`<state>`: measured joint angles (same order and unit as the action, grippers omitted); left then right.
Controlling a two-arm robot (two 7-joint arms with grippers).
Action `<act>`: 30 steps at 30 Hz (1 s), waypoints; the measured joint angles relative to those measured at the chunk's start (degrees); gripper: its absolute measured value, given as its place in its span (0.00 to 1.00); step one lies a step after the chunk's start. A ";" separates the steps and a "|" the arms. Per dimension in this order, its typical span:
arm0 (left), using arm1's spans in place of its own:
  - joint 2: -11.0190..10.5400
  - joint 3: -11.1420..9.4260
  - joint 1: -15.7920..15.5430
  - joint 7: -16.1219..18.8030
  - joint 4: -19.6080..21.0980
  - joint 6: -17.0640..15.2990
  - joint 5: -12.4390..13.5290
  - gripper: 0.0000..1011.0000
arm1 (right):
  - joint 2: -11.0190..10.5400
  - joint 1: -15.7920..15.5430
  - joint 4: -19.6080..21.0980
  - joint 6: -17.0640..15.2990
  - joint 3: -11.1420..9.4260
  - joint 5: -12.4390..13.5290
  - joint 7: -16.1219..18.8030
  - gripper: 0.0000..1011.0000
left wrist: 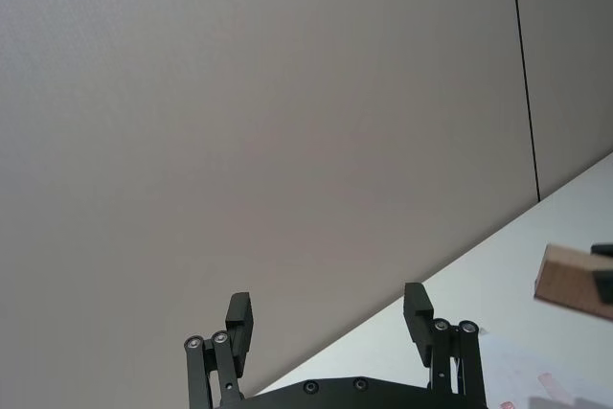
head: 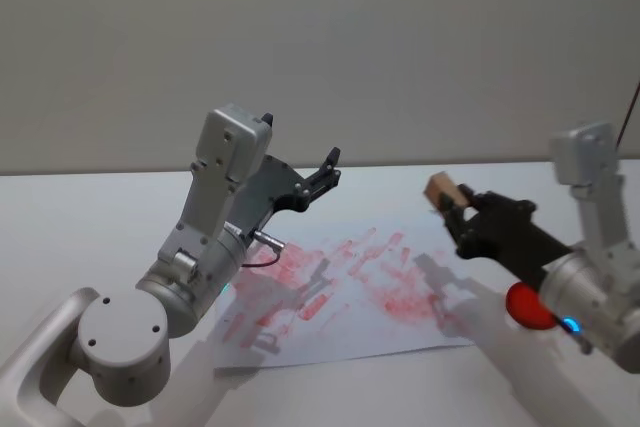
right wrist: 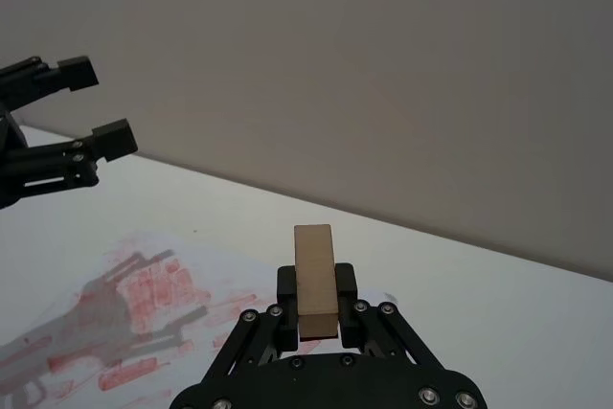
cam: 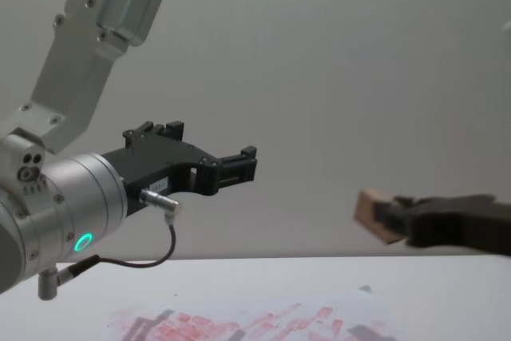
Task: Use the one hand to pick up the stamp and affix it onto the A4 paper.
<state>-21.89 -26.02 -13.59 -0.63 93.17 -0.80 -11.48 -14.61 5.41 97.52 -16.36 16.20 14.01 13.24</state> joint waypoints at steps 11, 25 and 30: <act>0.00 0.00 0.00 0.00 0.00 0.00 0.00 0.99 | -5.10 -6.88 8.32 -0.67 -3.44 5.28 -7.23 0.21; 0.00 0.00 0.00 0.00 0.00 0.00 0.00 0.99 | -10.67 -14.16 12.32 -4.05 -7.01 10.72 -12.02 0.21; 0.00 0.00 0.00 0.00 0.00 0.00 0.00 0.99 | -11.37 -14.09 11.39 -5.06 -7.36 10.80 -11.38 0.21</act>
<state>-21.89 -26.02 -13.59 -0.63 93.18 -0.79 -11.48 -25.97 -8.68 108.90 -21.42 8.85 24.81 1.85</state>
